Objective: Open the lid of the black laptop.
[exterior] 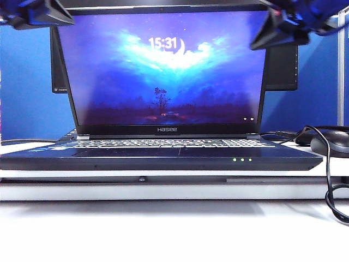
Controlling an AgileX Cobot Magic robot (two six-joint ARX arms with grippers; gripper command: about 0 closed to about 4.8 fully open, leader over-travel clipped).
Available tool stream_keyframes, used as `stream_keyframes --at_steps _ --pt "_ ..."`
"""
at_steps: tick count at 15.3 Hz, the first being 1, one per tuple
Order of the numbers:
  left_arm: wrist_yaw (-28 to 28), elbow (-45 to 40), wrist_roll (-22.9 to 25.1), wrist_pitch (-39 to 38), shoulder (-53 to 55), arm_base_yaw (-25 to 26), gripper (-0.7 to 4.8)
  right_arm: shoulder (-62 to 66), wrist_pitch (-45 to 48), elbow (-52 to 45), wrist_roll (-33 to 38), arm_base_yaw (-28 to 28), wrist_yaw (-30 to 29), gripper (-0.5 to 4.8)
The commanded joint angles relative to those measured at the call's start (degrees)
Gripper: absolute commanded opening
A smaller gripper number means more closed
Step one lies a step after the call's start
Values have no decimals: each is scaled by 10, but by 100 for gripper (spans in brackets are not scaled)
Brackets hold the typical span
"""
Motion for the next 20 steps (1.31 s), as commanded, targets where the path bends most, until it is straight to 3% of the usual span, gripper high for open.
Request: stream_keyframes --at_steps 1,14,20 --pt "-3 42 14 18 38 1 -2 33 40 54 -15 -3 3 -5" --pt "-12 163 58 39 167 2 -2 110 41 146 -53 -44 -7 -5" --pt "-12 165 63 76 203 3 -2 139 47 175 -55 -52 -21 -5"
